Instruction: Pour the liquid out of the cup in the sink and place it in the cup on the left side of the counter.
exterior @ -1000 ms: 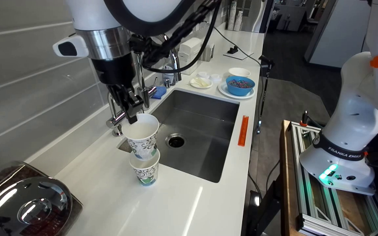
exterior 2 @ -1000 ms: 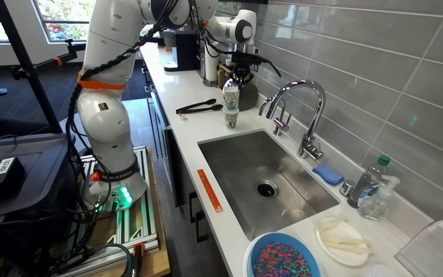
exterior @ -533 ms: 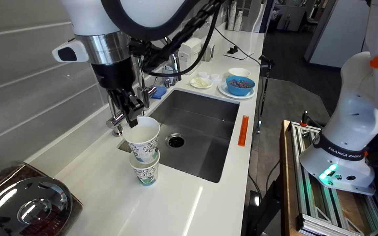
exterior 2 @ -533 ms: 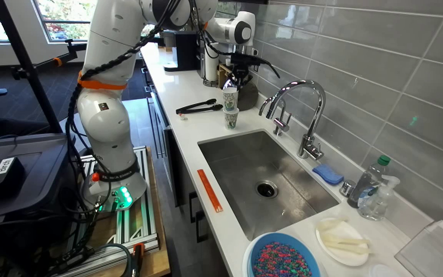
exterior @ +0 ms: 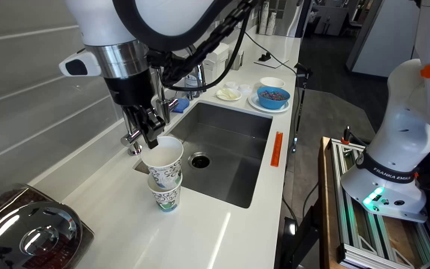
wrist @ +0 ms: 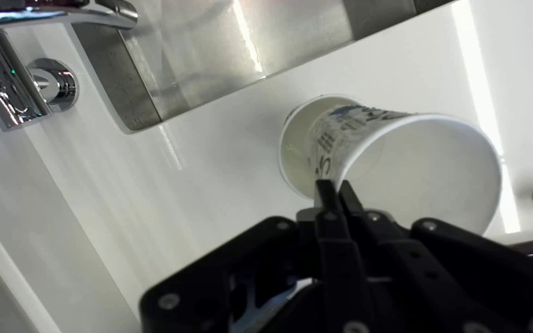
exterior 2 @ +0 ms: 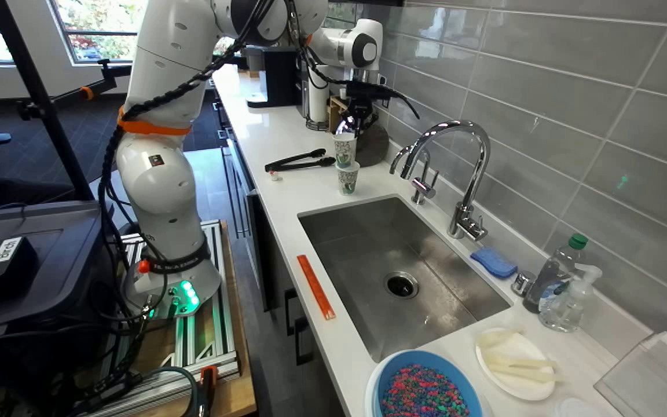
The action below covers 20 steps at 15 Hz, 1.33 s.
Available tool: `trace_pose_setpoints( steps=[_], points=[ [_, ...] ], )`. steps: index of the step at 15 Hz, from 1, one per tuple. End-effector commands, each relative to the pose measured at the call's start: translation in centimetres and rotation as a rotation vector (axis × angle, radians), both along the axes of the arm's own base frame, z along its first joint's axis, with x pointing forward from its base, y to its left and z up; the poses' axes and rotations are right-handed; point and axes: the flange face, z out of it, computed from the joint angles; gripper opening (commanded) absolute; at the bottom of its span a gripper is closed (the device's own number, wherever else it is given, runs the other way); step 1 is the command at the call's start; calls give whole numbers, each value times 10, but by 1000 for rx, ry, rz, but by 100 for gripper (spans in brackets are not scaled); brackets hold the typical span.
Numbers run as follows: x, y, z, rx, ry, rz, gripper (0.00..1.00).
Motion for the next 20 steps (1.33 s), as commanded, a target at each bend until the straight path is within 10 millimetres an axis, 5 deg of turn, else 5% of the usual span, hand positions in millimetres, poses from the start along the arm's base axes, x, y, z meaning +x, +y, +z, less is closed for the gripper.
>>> trace_pose_setpoints(
  steps=[1,5,7,8,17,20],
  points=[
    [-3,2,-4,-16,34,20,1],
    [-4,2,-5,-17,39,23,2],
    [-4,3,-5,-19,42,23,28],
    [-5,4,-5,-19,41,24,29],
    [-7,4,-4,-18,41,20,95],
    [-5,-5,-2,-25,46,-16,100]
  ],
)
